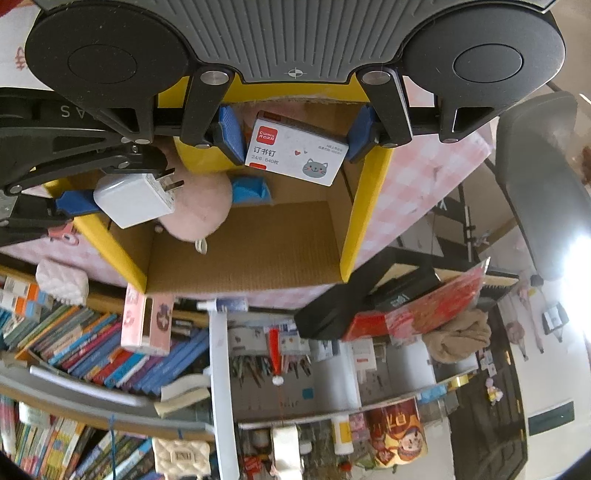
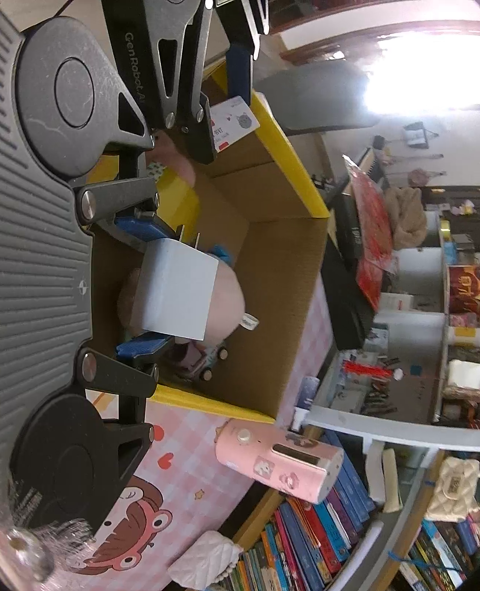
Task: Organize objects
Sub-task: 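Lower the card box into the box and open the left tool while the right tool releases the charger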
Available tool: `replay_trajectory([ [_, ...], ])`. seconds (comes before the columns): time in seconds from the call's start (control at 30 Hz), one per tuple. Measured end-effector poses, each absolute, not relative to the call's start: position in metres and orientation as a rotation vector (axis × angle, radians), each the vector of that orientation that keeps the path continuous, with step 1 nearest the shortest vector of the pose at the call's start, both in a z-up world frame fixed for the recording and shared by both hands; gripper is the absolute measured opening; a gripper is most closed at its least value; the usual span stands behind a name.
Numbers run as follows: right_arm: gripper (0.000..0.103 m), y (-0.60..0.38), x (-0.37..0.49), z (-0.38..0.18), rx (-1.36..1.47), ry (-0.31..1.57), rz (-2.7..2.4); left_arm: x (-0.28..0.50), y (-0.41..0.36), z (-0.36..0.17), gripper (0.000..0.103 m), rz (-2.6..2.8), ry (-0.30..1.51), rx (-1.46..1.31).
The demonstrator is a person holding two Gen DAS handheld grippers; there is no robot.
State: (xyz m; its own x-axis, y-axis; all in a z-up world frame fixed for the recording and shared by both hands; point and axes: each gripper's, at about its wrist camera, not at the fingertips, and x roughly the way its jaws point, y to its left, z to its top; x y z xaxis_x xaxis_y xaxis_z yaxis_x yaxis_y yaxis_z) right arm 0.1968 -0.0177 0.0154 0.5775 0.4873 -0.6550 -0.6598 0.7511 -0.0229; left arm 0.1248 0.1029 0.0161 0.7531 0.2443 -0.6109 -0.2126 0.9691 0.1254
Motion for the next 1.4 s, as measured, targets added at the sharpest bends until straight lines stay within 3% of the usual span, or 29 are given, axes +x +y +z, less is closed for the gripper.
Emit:
replay_trajectory([
  [0.6, 0.051, -0.009, 0.206, 0.004, -0.36, 0.654, 0.763, 0.13, 0.104, 0.01, 0.06, 0.283, 0.68, 0.032],
  [0.67, 0.051, -0.009, 0.205, 0.004, -0.359, 0.653, 0.761, 0.129, 0.103, 0.01, 0.062, 0.289, 0.673, 0.027],
  [0.77, 0.051, -0.011, 0.203, 0.005, -0.351, 0.653, 0.748, 0.121, 0.106, 0.015, 0.074, 0.296, 0.644, 0.003],
  [0.9, 0.061, -0.017, 0.196, 0.012, -0.319, 0.64, 0.705, 0.108, 0.107, 0.024, 0.08, 0.297, 0.591, -0.012],
  [1.4, 0.081, -0.051, 0.139, 0.045, -0.184, 0.488, 0.488, 0.064, 0.104, 0.046, 0.095, 0.242, 0.469, -0.055],
])
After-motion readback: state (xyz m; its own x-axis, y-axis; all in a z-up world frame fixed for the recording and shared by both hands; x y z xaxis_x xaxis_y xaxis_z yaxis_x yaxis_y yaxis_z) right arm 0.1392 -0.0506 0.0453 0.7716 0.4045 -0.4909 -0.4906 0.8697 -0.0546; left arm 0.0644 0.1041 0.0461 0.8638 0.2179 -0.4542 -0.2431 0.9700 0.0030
